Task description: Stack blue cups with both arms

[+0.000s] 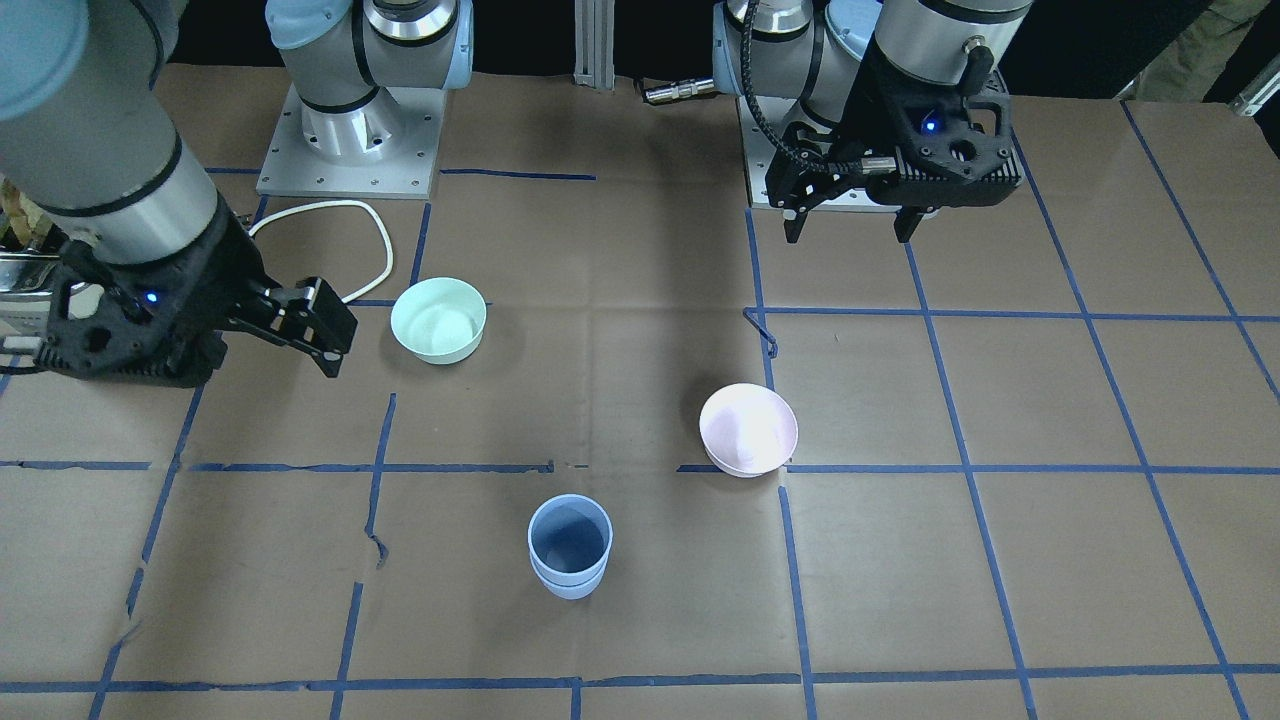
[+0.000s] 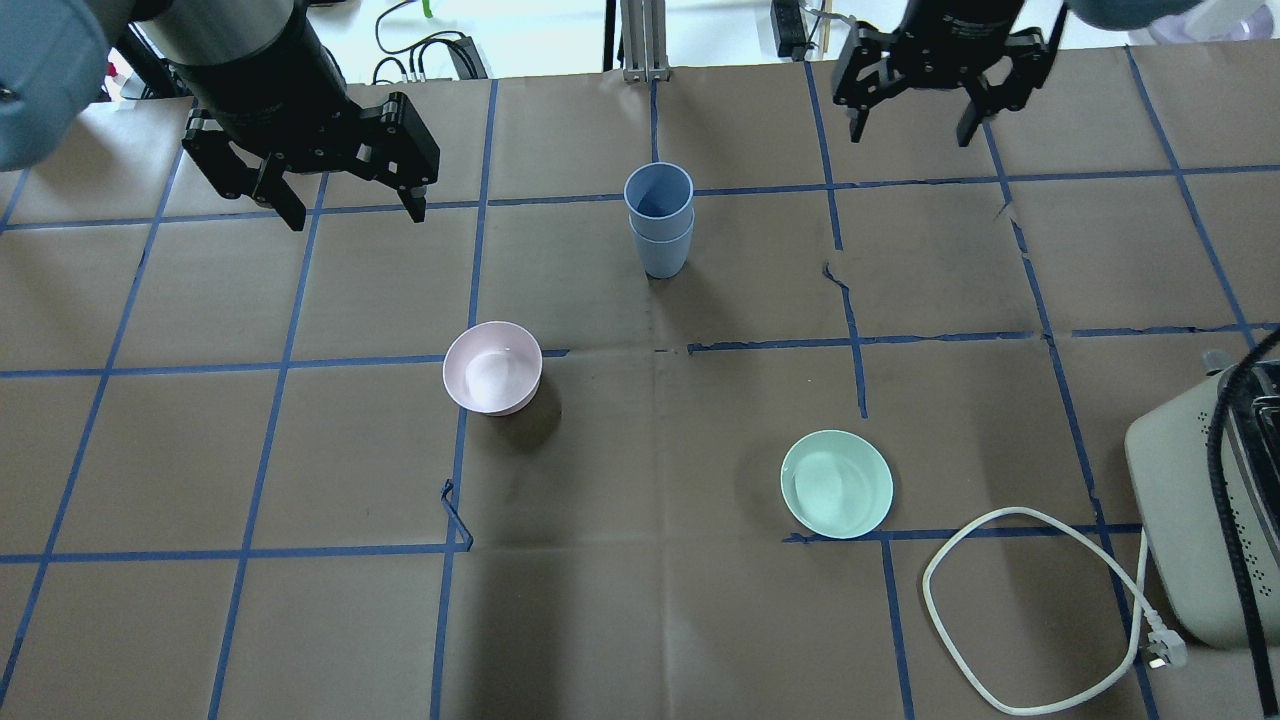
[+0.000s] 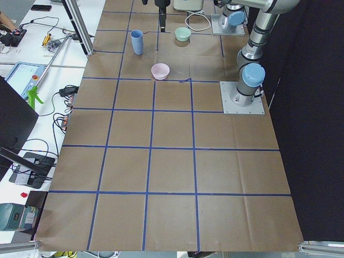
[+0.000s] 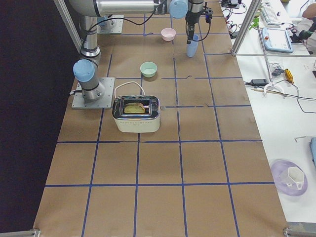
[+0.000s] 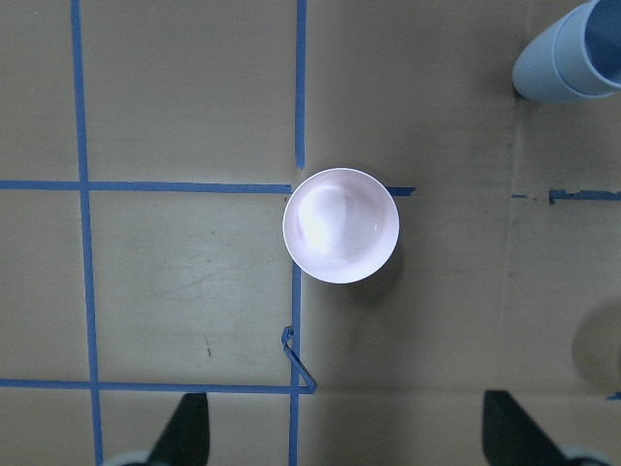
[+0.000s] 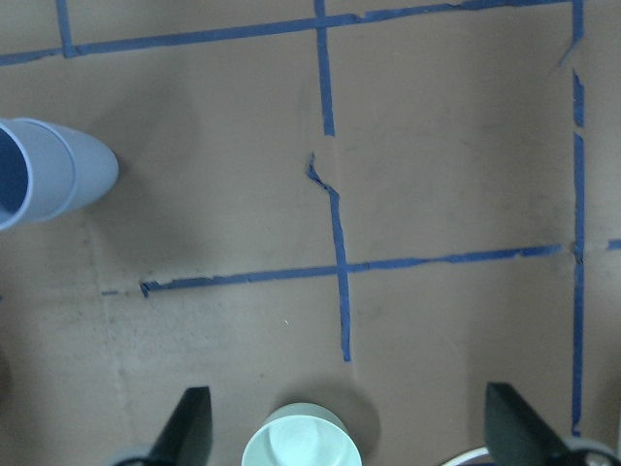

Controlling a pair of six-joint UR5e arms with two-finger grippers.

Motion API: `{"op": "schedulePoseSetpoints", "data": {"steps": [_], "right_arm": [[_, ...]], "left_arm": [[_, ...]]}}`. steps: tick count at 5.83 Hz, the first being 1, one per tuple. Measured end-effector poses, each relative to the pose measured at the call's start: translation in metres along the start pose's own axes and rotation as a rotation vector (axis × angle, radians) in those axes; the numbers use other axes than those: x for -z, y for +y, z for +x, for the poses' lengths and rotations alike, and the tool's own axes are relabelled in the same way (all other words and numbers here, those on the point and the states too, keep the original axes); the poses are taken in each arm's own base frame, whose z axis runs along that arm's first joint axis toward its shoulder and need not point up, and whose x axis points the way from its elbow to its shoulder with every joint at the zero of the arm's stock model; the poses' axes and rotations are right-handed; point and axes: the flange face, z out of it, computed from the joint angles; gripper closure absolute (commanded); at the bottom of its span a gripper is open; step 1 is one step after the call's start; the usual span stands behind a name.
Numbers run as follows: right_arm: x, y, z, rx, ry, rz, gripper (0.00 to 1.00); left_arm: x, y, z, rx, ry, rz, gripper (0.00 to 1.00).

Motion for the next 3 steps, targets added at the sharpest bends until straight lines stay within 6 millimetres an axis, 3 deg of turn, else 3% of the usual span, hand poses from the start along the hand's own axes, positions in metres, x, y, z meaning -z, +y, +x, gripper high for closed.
{"op": "schedulePoseSetpoints", "data": {"steps": [1, 3], "right_arm": [[0.009, 0.024, 0.012, -0.005, 0.017, 0.010, 0.00], [0.013, 0.035, 0.014, -0.011, 0.030, 0.015, 0.00]], "left_arm": [[0.000, 0.000, 0.000, 0.000, 0.000, -0.001, 0.01], [0.000, 0.001, 0.000, -0.001, 0.000, -0.001, 0.01]]}}
